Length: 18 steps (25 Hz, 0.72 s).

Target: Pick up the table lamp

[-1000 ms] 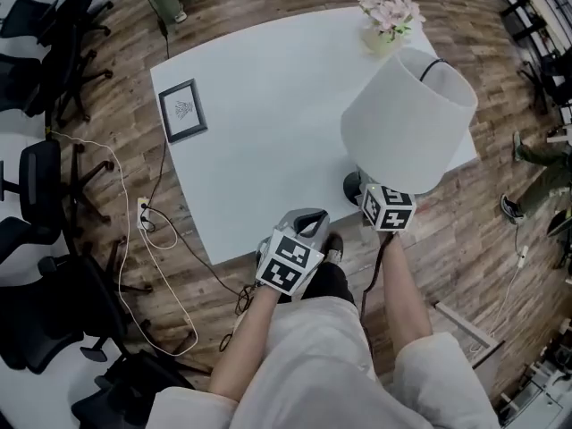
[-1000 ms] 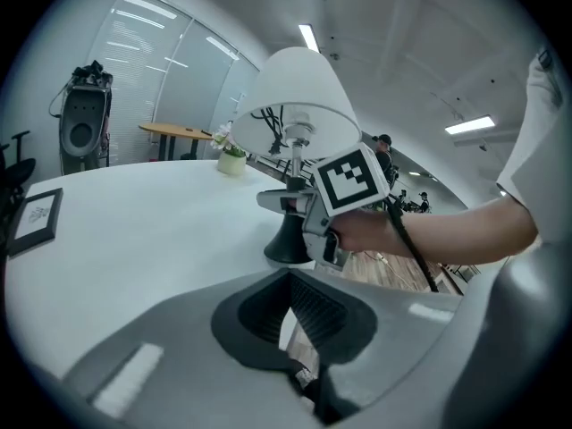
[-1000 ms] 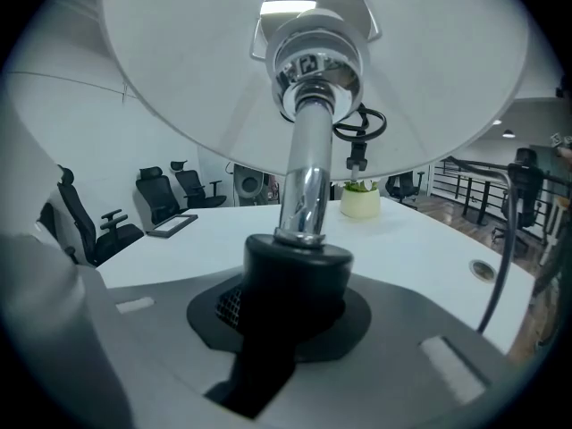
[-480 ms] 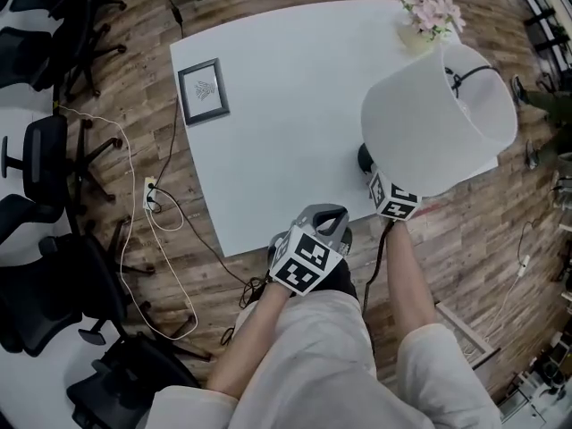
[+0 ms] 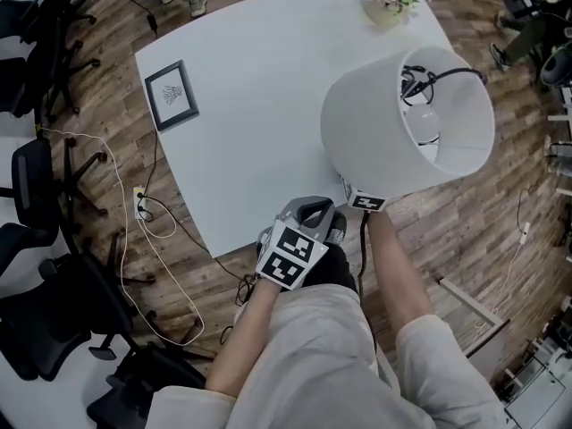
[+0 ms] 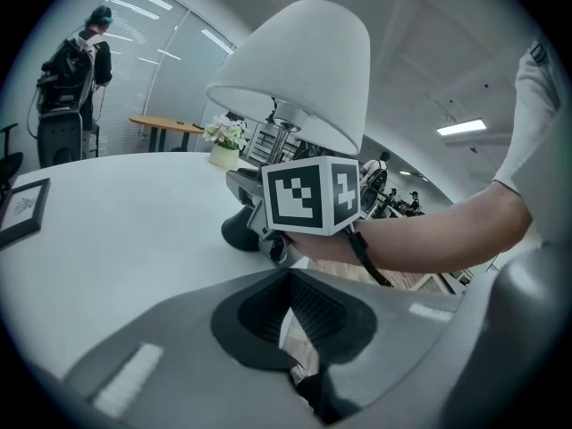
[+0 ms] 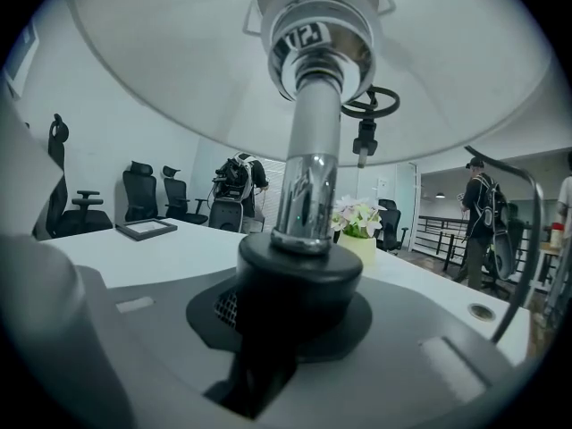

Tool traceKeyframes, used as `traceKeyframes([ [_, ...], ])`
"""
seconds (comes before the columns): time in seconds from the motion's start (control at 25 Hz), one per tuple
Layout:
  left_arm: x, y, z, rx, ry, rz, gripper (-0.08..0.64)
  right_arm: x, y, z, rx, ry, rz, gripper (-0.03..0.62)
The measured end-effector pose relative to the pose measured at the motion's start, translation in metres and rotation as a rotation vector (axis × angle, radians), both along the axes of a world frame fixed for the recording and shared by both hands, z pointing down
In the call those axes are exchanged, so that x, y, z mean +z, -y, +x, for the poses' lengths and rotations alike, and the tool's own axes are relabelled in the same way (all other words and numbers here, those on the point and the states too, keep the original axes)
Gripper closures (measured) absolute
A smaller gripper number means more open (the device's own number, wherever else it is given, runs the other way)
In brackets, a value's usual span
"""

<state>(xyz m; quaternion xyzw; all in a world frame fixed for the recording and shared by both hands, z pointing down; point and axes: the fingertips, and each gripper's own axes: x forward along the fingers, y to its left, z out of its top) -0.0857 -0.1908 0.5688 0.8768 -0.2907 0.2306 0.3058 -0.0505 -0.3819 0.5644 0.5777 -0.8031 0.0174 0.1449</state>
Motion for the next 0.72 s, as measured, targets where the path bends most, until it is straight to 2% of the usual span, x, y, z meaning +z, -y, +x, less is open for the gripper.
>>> traceKeyframes([
  [0.36,0.009,-0.001,0.000,0.005,0.043,-0.014,0.559,0.000,-0.005,-0.003,-0.032,-0.010,0.016,0.480],
  [0.6,0.005,0.001,-0.003,-0.052,0.066,-0.022,0.558,-0.002,-0.021,-0.006,-0.074,0.009,-0.005,0.466],
  [0.72,0.004,-0.001,0.002,-0.080,0.074,-0.019,0.560,-0.004,-0.027,0.000,-0.089,0.028,-0.005,0.425],
])
